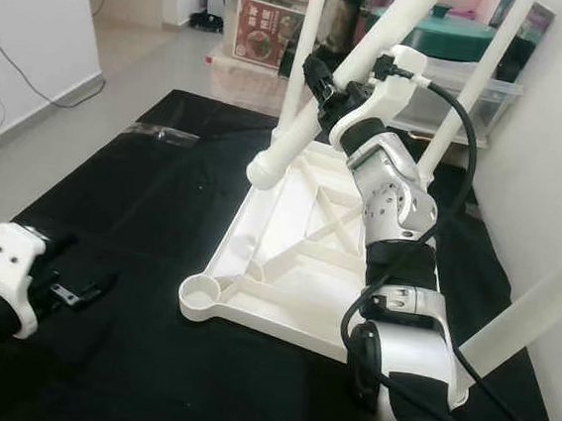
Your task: Building children table
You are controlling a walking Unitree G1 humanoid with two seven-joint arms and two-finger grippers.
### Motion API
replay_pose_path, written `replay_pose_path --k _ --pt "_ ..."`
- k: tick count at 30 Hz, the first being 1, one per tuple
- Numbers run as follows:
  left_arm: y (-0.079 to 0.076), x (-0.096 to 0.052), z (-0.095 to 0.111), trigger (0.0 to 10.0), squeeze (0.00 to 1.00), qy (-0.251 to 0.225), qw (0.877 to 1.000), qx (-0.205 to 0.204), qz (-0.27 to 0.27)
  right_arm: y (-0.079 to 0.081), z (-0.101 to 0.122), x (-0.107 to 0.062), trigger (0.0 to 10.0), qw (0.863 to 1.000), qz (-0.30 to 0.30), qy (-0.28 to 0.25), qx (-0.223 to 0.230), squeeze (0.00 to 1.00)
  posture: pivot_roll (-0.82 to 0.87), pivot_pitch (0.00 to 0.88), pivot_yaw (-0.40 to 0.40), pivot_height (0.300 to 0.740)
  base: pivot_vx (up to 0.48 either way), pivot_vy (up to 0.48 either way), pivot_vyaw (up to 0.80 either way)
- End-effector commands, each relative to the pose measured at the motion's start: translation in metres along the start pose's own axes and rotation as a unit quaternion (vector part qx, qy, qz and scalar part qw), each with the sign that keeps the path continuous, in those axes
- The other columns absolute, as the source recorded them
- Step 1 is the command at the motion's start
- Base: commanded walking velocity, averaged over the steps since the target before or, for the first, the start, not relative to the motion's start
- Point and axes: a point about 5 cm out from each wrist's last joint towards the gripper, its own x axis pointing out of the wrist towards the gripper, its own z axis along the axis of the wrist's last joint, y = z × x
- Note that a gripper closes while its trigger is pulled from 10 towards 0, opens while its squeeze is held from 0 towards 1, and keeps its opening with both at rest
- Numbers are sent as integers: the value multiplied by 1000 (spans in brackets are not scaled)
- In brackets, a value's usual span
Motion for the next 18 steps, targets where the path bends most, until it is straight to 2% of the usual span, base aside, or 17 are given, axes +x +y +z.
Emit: replay_pose_path --k 1,18 --pt "-3 0 -4 10000 0 4 1000 0 2 6 8 4 0 1000 10 -21 6 0 169 0 -92 740 0 0 0" --pt "-6 8 -4 10000 0 -1 1000 15 11 10 -6 4 0 1000 9 -3 14 0 165 0 -85 740 0 0 0"
